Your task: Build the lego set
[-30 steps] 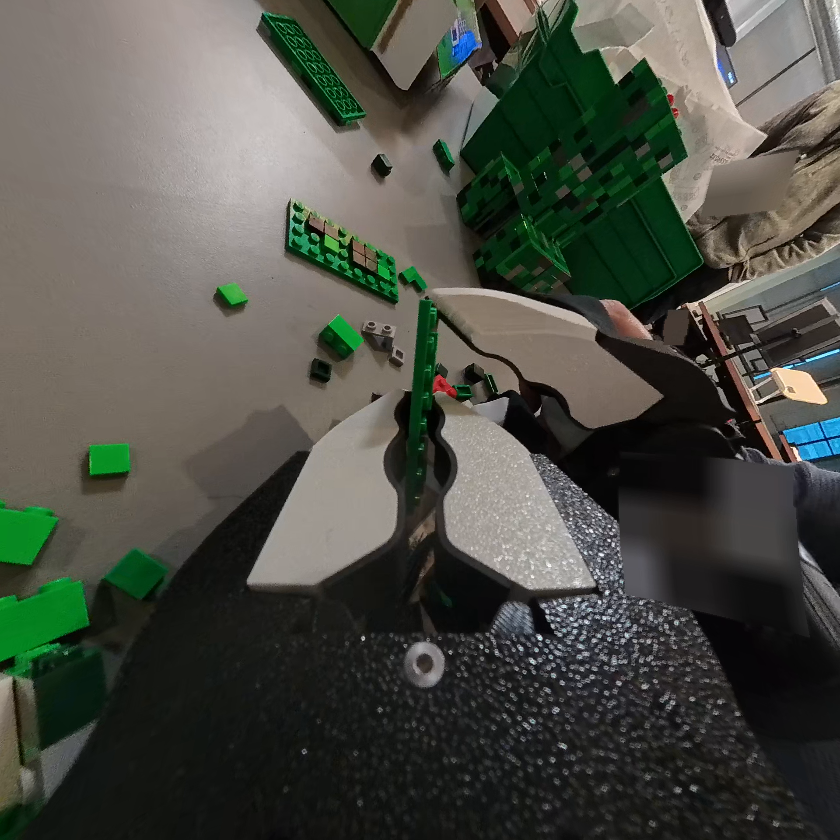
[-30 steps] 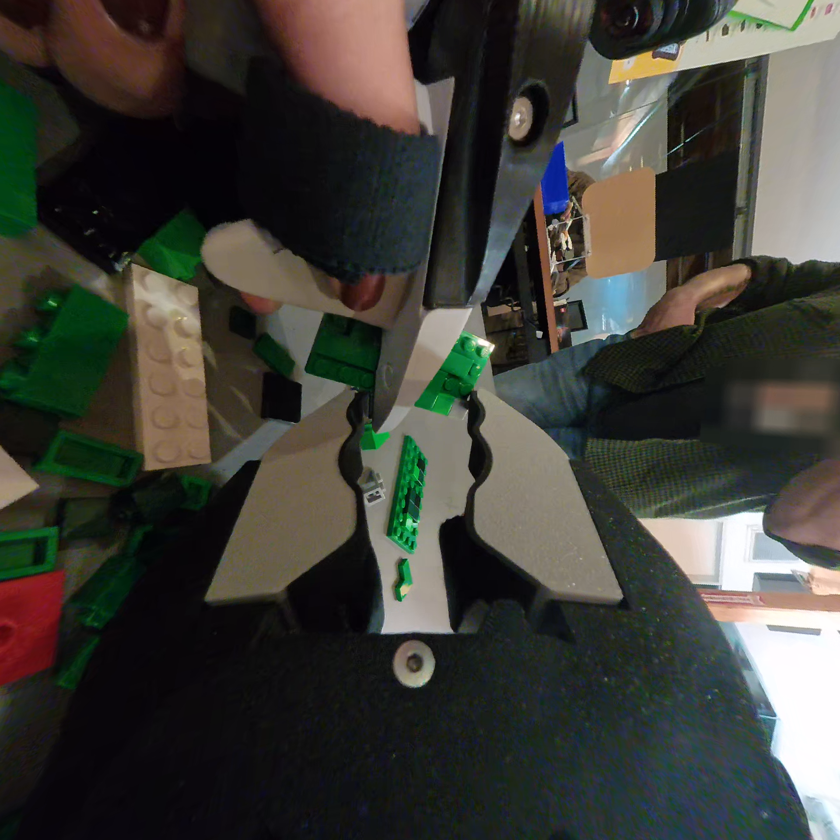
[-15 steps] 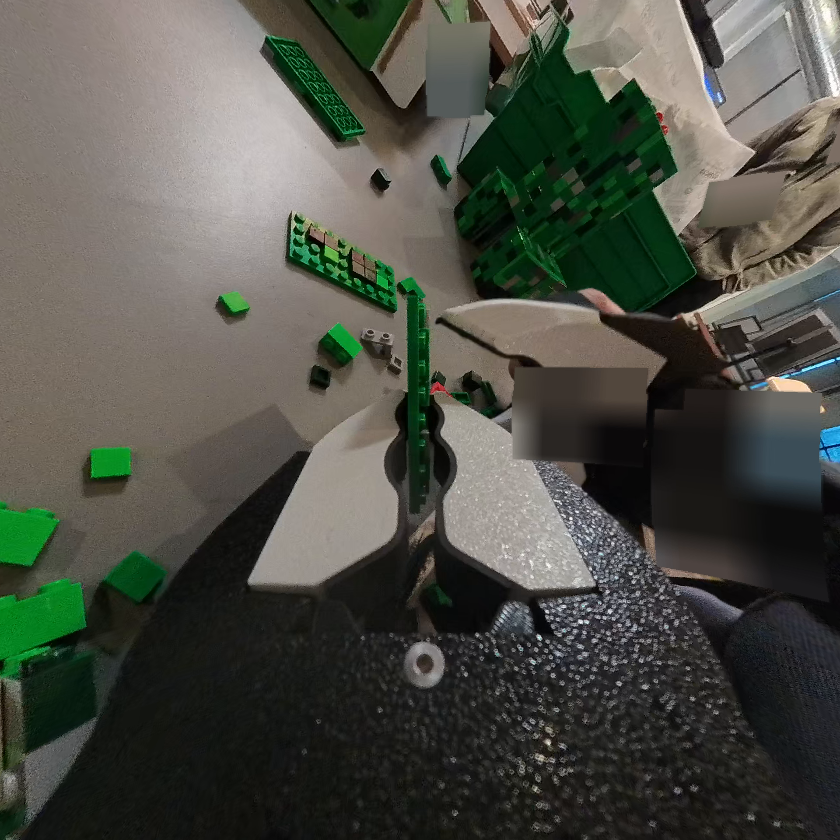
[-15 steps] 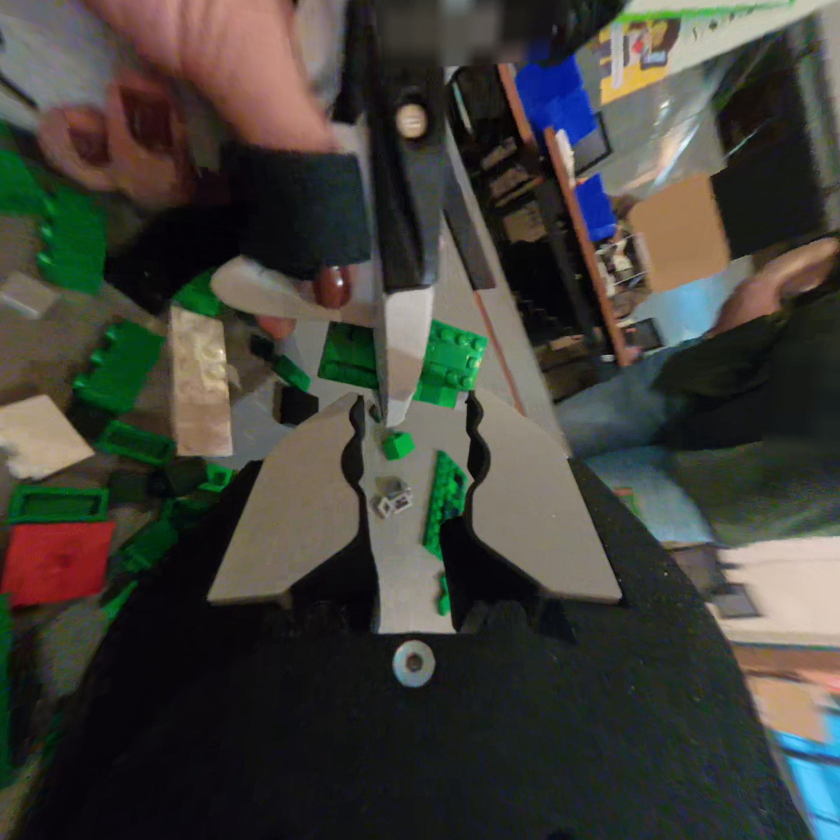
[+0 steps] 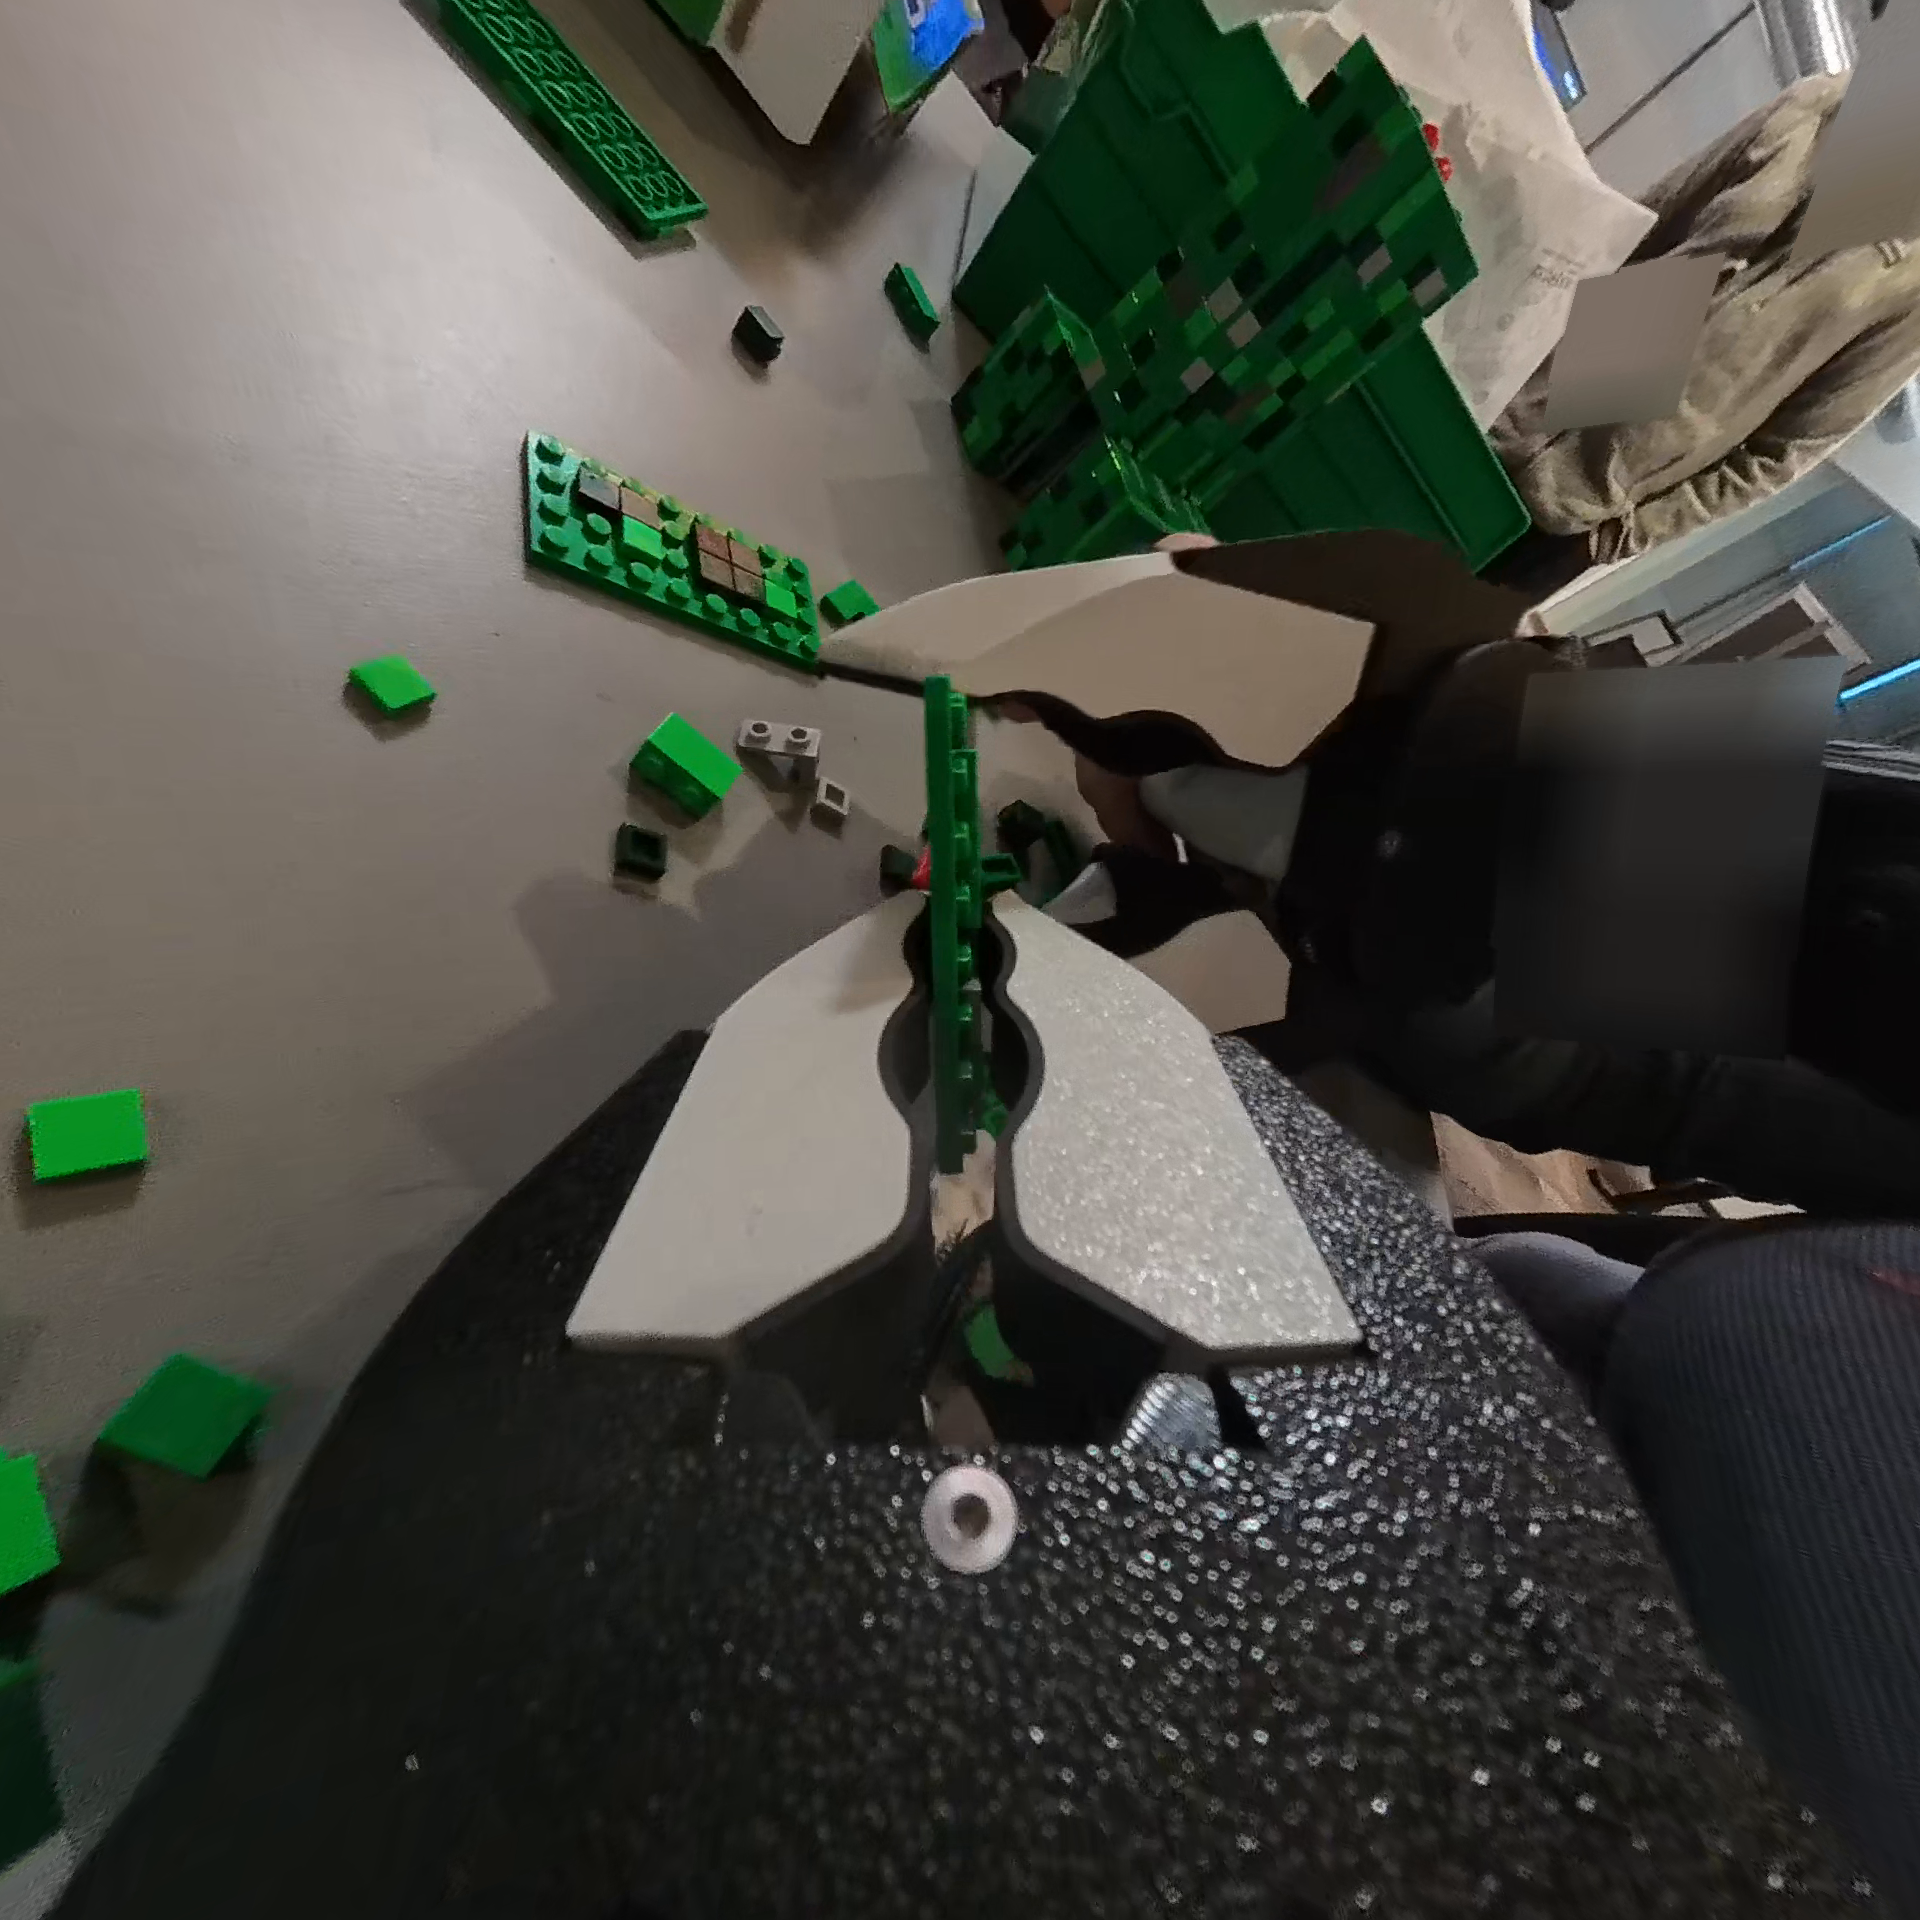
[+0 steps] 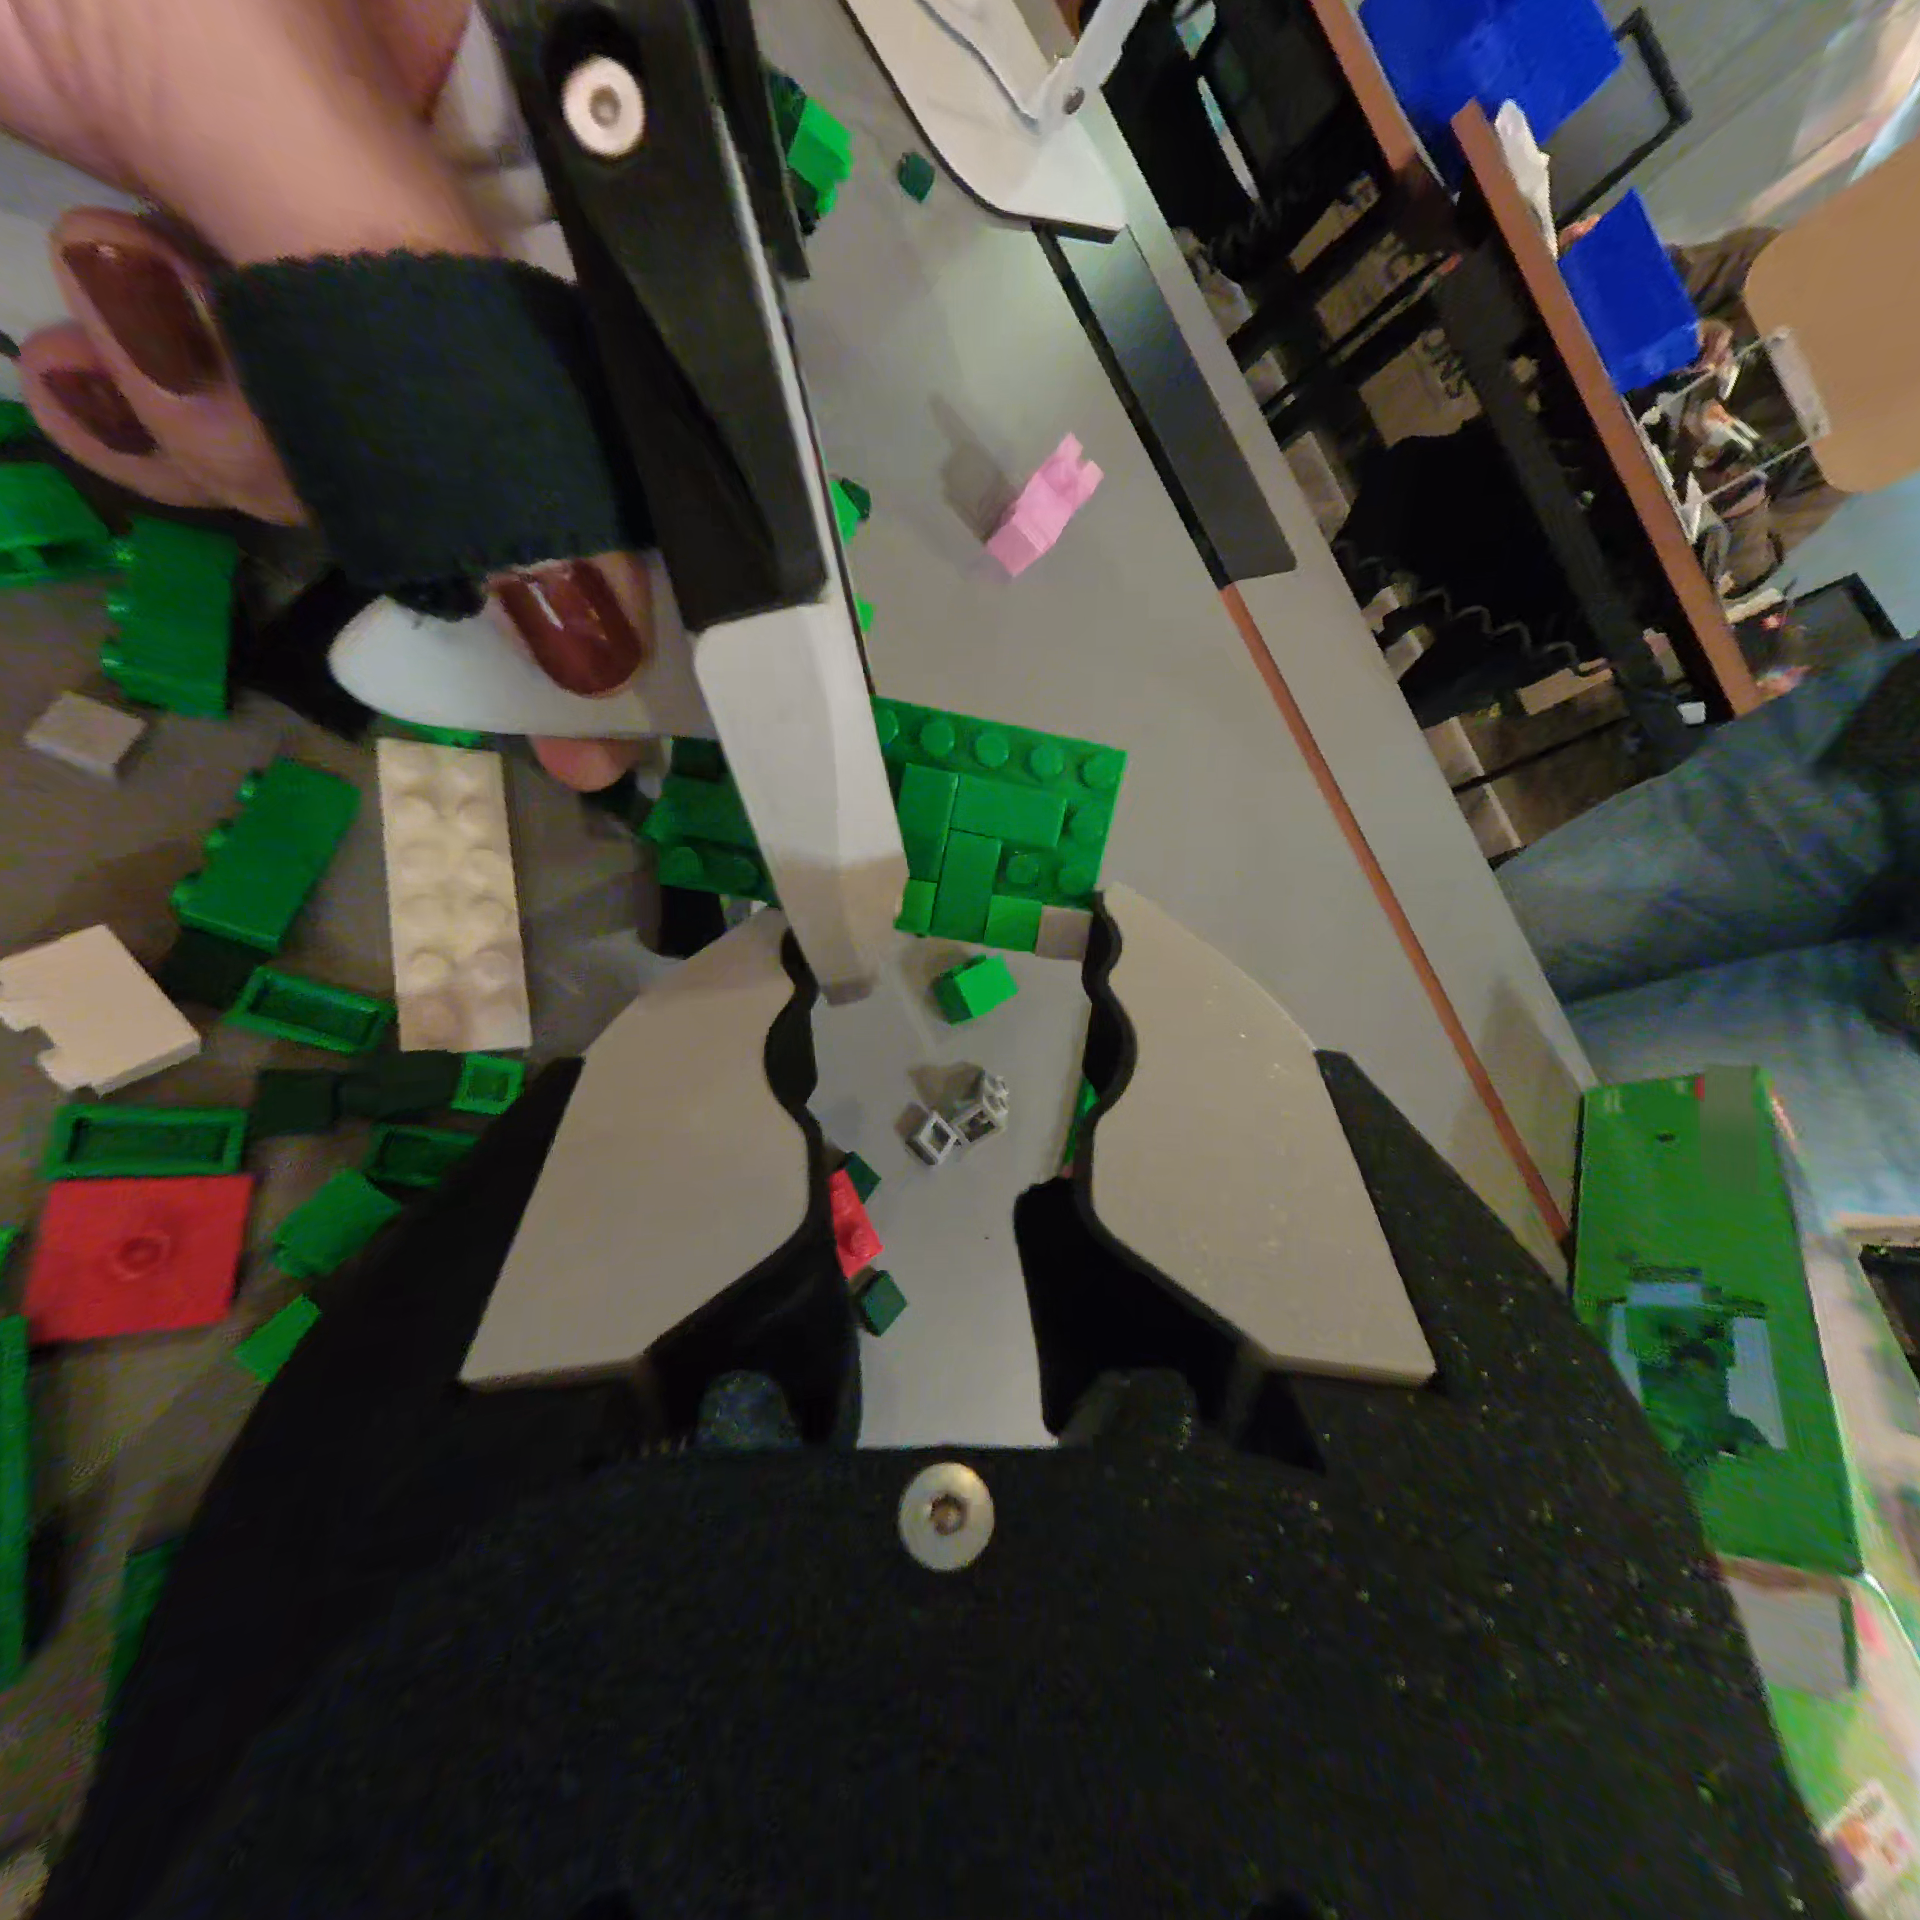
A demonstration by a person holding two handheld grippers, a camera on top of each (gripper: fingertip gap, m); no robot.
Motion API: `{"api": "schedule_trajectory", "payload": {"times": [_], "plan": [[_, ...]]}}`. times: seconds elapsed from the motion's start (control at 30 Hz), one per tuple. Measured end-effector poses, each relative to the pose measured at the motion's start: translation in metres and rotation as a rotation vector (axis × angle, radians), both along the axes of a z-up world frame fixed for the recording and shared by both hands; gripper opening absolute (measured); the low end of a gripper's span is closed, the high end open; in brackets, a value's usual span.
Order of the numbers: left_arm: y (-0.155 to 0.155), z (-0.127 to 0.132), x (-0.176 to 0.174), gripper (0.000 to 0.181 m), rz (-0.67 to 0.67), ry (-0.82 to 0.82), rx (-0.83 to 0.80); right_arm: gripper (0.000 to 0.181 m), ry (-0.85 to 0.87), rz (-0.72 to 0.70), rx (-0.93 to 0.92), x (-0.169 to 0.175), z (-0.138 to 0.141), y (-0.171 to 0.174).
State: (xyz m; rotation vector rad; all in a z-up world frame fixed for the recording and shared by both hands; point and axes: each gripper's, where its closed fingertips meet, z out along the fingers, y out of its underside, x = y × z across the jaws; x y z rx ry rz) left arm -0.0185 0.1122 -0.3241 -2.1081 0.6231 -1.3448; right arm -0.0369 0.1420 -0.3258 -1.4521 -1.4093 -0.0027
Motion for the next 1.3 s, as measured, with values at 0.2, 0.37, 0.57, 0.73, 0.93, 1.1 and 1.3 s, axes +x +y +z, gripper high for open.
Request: {"api": "schedule_trajectory", "payload": {"times": [0.2, 0.37, 0.57, 0.73, 0.93, 1.1, 1.3], "plan": [[0.008, 0.003, -0.004, 0.006, 0.074, -0.017, 0.003, 0.046, -0.061, -0.097, 0.115, 0.000, 0.005, 0.008], [0.011, 0.003, -0.006, 0.006, 0.105, -0.014, 0.009, 0.047, -0.108, -0.159, 0.211, 0.000, 0.008, 0.011], [0.013, 0.007, -0.007, 0.006, 0.117, -0.073, -0.036, 0.042, -0.156, -0.156, 0.321, -0.002, 0.012, 0.010], [0.013, 0.004, -0.006, 0.006, 0.116, -0.059, -0.040, 0.043, -0.158, -0.144, 0.304, -0.002, 0.009, 0.010], [0.010, 0.003, -0.003, 0.006, 0.095, -0.046, -0.039, 0.042, -0.187, -0.106, 0.293, 0.003, 0.007, 0.007], [0.008, 0.001, -0.001, 0.005, 0.084, -0.030, -0.031, 0.042, -0.172, -0.053, 0.194, 0.009, 0.004, 0.003], [0.010, 0.005, -0.004, 0.005, 0.096, -0.074, -0.047, 0.049, -0.126, -0.056, 0.034, 0.023, -0.001, 0.005]]}}
